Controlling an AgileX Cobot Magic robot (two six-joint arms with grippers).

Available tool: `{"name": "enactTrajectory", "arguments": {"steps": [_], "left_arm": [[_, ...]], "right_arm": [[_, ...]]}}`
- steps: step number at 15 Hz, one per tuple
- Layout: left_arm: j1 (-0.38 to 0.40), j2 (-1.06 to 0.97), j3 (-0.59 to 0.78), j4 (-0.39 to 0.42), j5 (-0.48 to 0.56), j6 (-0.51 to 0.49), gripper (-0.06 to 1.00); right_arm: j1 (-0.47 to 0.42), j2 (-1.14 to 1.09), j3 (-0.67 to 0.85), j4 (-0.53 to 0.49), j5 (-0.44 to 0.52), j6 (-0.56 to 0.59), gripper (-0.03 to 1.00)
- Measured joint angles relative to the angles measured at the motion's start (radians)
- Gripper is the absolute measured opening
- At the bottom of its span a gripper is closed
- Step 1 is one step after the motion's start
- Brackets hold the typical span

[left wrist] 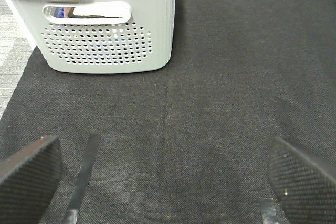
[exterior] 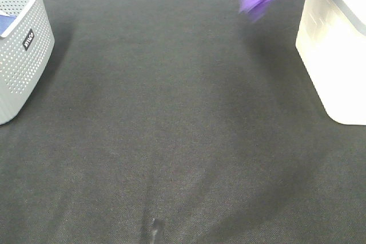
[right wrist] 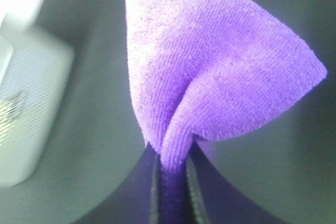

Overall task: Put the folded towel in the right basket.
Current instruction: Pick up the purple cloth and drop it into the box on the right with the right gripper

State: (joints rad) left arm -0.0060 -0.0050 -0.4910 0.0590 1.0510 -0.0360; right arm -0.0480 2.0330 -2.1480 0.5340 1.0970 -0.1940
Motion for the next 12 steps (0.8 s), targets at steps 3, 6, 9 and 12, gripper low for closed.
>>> {"name": "enactTrajectory", "arguments": {"steps": [3,6,9,12], "left_arm": [[0.0,0.0,0.0,0.0,0.0,0.0,0.99],[0.0,0.0,0.0,0.0,0.0,0.0,0.99],[0.0,0.0,0.0,0.0,0.0,0.0,0.99],[0.0,0.0,0.0,0.0,0.0,0.0,0.99]], "right_arm": [[-0.169,-0.02,-0.012,-0.217,0.068,0.066,0.08],[-0.27,-0.018,-0.011,-0.303,0.075,0.092,0.08],[-0.293,-0.009,-0.011,-0.354,0.068,0.094,0.13],[-0.292,0.007,-0.011,-0.354,0.068,0.112,0.45]]}}
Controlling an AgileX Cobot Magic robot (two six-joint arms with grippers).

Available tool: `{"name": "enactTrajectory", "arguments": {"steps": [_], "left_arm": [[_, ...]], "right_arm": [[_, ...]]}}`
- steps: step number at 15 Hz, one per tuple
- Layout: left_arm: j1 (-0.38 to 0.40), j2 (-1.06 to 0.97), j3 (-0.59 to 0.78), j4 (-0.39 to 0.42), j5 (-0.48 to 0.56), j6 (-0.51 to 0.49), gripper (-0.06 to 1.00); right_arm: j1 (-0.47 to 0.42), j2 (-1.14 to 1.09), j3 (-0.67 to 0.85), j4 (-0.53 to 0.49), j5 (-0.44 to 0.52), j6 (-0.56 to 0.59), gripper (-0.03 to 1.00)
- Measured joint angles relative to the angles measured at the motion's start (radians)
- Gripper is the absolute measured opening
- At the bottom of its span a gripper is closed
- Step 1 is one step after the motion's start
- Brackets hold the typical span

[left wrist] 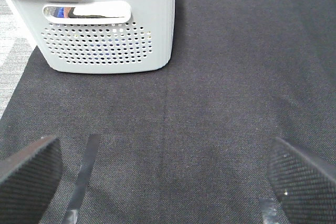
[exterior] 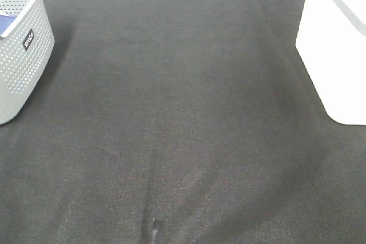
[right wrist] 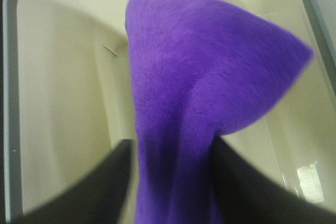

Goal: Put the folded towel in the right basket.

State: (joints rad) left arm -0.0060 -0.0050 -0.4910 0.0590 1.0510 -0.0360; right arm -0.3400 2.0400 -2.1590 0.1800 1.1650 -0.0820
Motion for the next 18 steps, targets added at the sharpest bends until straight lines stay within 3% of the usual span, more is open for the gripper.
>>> {"name": "enactTrajectory", "arguments": {"steps": [2,4,6,7,10,12,15,16,18], "left_arm": [[0.0,0.0,0.0,0.0,0.0,0.0,0.99],[0.0,0.0,0.0,0.0,0.0,0.0,0.99],[0.0,0.0,0.0,0.0,0.0,0.0,0.99],[0.0,0.0,0.0,0.0,0.0,0.0,0.99],[0.0,0.0,0.0,0.0,0.0,0.0,0.99],[0.0,0.0,0.0,0.0,0.0,0.0,0.99],[0.0,0.0,0.0,0.0,0.0,0.0,0.99],[0.0,0.0,0.0,0.0,0.0,0.0,0.99],[0.0,0.0,0.0,0.0,0.0,0.0,0.99]], "right_arm": [[0.0,0.003,0.0,-0.002,-0.001,-0.02,0.84],[0.0,0.003,0.0,-0.001,0.009,-0.033,0.95],[0.004,0.003,0.0,0.022,0.044,-0.07,0.96],[0.049,-0.007,0.0,0.033,0.039,-0.069,0.96],[0.193,-0.083,0.0,-0.121,0.045,-0.037,0.96],[0.222,-0.183,0.043,-0.139,0.045,-0.014,0.94],[0.222,-0.478,0.352,-0.037,0.033,-0.023,0.82],[0.223,-0.689,0.581,-0.031,-0.015,-0.023,0.8],[0.223,-0.986,0.894,-0.034,-0.084,-0.042,0.79]]}}
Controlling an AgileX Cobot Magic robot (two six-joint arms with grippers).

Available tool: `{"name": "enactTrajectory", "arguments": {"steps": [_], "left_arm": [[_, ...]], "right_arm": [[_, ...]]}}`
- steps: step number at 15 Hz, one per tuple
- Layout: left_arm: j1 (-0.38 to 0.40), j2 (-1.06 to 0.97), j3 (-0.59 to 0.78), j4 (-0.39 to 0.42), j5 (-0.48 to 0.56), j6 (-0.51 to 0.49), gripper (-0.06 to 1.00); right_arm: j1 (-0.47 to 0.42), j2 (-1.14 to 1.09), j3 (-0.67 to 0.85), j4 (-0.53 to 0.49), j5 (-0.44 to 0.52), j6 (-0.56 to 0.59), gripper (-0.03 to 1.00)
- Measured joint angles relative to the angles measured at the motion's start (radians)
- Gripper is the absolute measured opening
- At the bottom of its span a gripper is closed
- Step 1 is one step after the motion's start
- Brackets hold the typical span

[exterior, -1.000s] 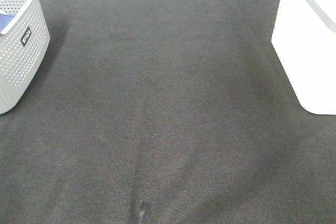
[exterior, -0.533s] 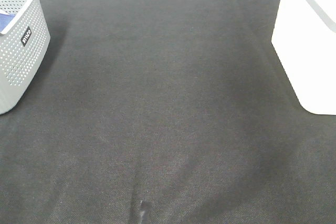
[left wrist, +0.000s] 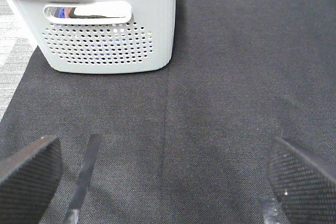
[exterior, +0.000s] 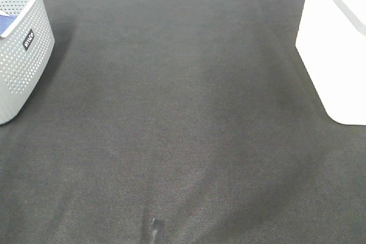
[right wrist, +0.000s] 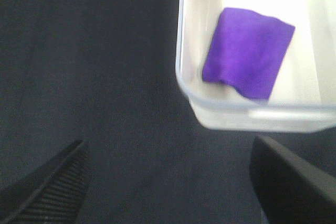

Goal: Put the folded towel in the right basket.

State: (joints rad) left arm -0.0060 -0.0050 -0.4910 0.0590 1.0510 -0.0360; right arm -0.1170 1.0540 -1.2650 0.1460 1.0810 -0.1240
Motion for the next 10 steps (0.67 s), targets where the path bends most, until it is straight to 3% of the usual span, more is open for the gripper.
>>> {"name": "enactTrajectory", "arguments": {"steps": [2,3,4,6,10], "left_arm": [[0.0,0.0,0.0,0.0,0.0,0.0,0.99],[0.0,0.0,0.0,0.0,0.0,0.0,0.99],[0.0,0.0,0.0,0.0,0.0,0.0,0.99],[0.0,0.0,0.0,0.0,0.0,0.0,0.99],[0.0,0.0,0.0,0.0,0.0,0.0,0.99]], "right_arm": [[0.0,-0.279,0.26,-0.004,-0.043,-0.044,0.79],[0.0,-0.279,0.26,-0.004,-0.043,-0.044,0.79],[0.0,-0.45,0.404,-0.018,-0.053,-0.067,0.79],[0.0,-0.627,0.55,-0.018,-0.056,-0.079,0.79],[0.0,-0.97,0.697,0.018,-0.011,-0.084,0.79]]}}
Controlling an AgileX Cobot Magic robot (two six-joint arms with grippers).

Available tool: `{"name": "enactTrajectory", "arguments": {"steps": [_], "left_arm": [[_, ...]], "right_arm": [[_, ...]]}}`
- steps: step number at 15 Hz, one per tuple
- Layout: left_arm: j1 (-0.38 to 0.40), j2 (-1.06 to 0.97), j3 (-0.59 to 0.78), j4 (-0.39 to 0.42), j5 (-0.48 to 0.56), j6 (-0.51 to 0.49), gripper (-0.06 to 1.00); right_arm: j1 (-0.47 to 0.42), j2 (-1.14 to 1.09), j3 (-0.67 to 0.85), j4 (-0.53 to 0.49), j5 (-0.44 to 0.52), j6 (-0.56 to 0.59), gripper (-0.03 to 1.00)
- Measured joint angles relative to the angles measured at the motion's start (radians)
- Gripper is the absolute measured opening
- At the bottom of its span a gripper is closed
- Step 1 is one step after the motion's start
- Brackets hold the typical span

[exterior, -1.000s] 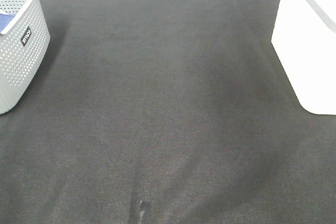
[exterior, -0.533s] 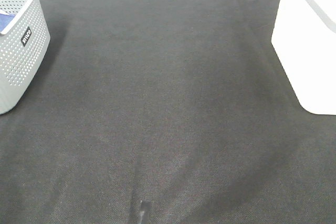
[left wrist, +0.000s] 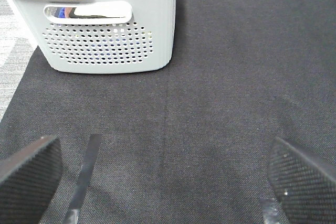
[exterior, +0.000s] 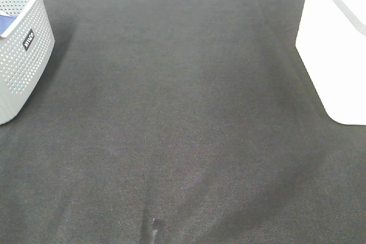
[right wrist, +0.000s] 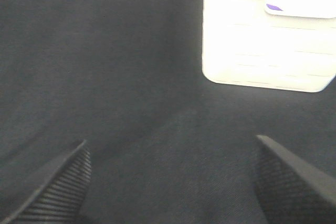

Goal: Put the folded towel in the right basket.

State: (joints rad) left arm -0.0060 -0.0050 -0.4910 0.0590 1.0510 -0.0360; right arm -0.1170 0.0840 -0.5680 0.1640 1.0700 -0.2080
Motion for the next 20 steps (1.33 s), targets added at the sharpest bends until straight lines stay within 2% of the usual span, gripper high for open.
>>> {"name": "enactTrajectory", "arguments": {"steps": [2,4,7,11,20], "left_arm": [[0.0,0.0,0.0,0.0,0.0,0.0,0.99],[0.0,0.0,0.0,0.0,0.0,0.0,0.99],[0.0,0.0,0.0,0.0,0.0,0.0,0.99],[0.0,0.0,0.0,0.0,0.0,0.0,0.99],[0.0,0.0,0.0,0.0,0.0,0.0,0.99]], "right_arm": [[0.0,-0.085,0.016,0.015,0.099,0.0,0.79],[0.0,-0.088,0.062,0.011,0.147,0.0,0.78],[0.0,-0.088,0.082,-0.005,0.1,0.068,0.8],[0.024,-0.088,0.112,-0.005,0.047,0.079,0.93],[0.045,-0.088,0.113,-0.003,0.046,0.078,0.94]]}}
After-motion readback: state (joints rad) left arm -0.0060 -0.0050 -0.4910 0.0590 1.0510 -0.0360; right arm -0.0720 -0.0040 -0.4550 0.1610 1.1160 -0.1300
